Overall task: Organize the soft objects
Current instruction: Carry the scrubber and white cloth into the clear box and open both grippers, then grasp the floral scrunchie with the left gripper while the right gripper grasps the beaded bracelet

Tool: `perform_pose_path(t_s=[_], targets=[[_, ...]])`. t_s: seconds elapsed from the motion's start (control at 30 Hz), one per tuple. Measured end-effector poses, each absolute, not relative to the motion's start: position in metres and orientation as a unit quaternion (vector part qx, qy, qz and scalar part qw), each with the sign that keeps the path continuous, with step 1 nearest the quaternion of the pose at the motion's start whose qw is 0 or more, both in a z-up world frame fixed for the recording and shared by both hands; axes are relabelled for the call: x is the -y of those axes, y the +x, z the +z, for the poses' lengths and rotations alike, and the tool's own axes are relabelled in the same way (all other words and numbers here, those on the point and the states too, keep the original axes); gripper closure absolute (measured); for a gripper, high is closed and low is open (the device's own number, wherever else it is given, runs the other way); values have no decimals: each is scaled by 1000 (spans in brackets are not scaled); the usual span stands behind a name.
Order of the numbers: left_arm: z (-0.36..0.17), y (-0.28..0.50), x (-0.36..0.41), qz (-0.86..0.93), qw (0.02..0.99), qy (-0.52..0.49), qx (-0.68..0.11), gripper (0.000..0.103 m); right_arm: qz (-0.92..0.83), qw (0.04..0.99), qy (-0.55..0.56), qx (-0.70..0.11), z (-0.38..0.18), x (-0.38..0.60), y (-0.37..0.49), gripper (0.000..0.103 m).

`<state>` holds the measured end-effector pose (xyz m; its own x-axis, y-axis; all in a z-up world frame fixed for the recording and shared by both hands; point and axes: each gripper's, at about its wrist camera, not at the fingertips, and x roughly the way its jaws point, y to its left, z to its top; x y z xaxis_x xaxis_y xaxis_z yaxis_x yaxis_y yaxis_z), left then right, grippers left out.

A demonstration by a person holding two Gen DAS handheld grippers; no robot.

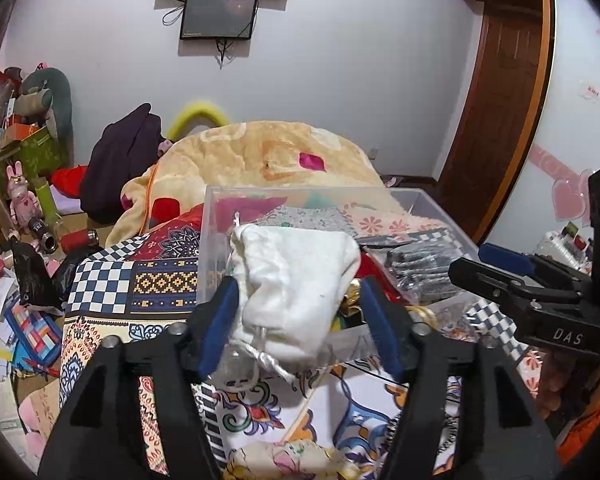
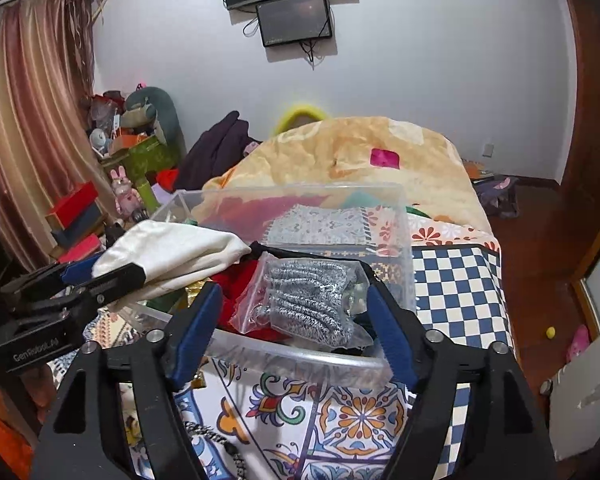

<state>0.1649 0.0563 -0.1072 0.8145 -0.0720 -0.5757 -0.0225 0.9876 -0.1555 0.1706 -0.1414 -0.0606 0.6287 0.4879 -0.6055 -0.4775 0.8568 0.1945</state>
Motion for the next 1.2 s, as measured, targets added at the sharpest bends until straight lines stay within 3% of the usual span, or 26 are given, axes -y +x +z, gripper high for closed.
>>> perform_pose_path(t_s=[0.33, 1.0, 1.2], targets=[[-84, 125, -56, -17, 957, -68, -282, 9, 278, 901, 9, -332, -56, 149, 142, 27], [-167, 84, -55, -23, 911, -97, -400, 8, 322, 846, -72, -418, -127, 107, 92, 27], [-179, 79, -45, -11, 909, -83, -409, 8, 314, 851, -87, -412, -134, 109, 85, 27]])
